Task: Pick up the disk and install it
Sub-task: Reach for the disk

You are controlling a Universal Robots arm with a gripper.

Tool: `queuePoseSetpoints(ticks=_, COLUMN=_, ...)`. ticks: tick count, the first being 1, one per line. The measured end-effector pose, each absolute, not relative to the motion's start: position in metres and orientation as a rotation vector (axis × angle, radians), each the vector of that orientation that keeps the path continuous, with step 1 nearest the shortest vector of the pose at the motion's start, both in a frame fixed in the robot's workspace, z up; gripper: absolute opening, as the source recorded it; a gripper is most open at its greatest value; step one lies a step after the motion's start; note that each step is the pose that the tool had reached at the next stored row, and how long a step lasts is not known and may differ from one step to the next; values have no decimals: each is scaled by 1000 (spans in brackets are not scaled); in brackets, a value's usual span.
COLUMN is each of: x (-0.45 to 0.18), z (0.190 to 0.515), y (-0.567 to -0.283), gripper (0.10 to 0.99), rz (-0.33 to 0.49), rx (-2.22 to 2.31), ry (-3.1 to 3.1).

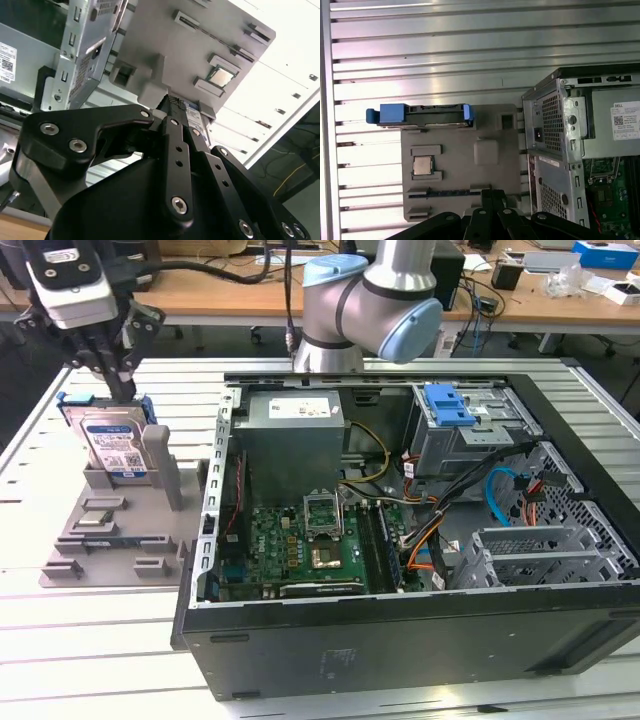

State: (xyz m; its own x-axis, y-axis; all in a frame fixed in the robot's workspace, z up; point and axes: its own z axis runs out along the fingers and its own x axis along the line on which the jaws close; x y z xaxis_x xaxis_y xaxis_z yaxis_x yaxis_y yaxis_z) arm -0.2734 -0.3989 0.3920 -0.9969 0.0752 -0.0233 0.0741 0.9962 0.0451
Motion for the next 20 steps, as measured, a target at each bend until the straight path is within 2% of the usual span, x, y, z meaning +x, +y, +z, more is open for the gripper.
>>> queuePoseSetpoints(ticks=20, x=-322, z=390, y=-399, gripper=106, rz=69, rx=117, ry=3114)
